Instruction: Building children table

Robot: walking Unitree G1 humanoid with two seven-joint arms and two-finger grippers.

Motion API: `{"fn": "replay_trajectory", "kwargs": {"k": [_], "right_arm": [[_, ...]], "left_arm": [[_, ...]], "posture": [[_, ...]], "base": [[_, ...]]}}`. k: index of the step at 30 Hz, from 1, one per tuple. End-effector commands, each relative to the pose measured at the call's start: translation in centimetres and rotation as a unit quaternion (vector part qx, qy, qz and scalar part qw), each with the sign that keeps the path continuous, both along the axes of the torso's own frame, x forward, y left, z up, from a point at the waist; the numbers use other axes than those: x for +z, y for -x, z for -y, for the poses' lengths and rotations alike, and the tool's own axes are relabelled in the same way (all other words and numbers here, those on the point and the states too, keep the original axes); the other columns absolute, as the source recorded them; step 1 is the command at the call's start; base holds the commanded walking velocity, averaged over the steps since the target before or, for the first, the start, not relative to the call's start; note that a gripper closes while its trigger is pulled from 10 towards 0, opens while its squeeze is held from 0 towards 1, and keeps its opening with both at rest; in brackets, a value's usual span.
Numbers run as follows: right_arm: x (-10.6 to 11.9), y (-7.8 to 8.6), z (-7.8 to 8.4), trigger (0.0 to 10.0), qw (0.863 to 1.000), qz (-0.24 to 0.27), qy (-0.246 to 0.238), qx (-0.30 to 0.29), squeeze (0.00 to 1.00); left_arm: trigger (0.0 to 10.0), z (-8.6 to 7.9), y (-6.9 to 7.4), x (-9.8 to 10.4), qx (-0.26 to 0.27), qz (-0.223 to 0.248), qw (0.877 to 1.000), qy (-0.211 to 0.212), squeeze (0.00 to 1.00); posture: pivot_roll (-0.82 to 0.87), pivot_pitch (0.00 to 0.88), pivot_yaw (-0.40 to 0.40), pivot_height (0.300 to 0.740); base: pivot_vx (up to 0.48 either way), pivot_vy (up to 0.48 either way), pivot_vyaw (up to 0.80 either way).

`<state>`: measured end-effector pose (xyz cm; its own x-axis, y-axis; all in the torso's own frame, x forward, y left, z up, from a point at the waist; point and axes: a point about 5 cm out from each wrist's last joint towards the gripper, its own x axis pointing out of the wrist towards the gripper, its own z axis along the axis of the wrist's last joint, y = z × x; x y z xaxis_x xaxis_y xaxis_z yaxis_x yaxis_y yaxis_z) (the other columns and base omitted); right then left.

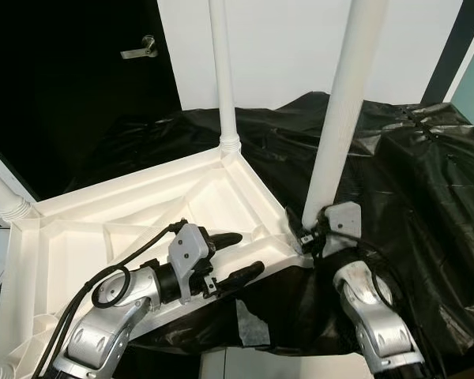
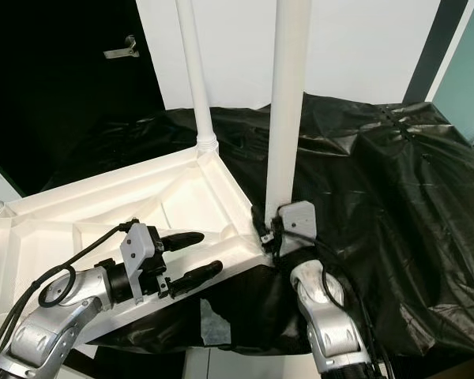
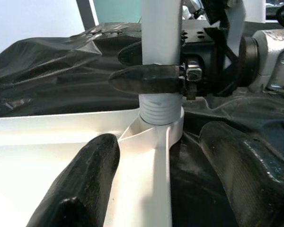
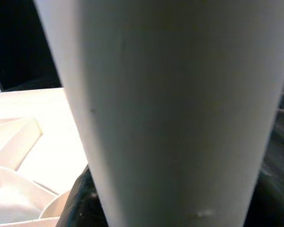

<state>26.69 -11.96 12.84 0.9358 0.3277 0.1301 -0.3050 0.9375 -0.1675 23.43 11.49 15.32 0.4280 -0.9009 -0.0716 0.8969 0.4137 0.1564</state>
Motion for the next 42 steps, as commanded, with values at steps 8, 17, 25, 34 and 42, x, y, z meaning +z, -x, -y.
{"fn": "replay_trajectory", "kwargs": {"k": [8,17,25,34,42], "right_arm": [[-3.6,0.9,0.2,10.0,0.997,-0.067,0.007,0.028,0.0],[-3.6,0.2,0.1,10.0,0.995,-0.085,-0.016,0.054,0.0],[-4.1,0.0,0.2,10.0,0.991,-0.124,0.0,0.059,0.0],[-3.9,-0.5,0.4,10.0,0.986,-0.148,0.022,0.073,0.0],[-3.8,-0.6,0.5,10.0,0.984,-0.155,0.023,0.08,0.0]], "left_arm": [[10.0,-0.6,-0.5,0.4,0.01,0.011,1.0,-0.006,0.0],[10.0,-0.6,-0.7,0.6,0.007,0.015,1.0,-0.007,0.0],[10.0,-0.8,-0.8,0.8,0.008,0.018,1.0,-0.009,0.0],[10.0,-0.8,-0.9,0.8,0.007,0.019,1.0,-0.009,0.0],[10.0,-0.9,-0.9,0.8,0.008,0.02,1.0,-0.009,0.0]], "posture": [[0.0,0.0,0.048,0.74],[-0.01,0.0,0.056,0.74],[-0.01,0.0,0.055,0.74],[-0.01,0.0,0.055,0.74],[-0.01,0.0,0.052,0.74]], "base": [[0.0,0.0,0.0],[0.0,0.0,0.0],[0.0,0.0,0.0],[0.0,0.0,0.0],[0.0,0.0,0.0]]}}
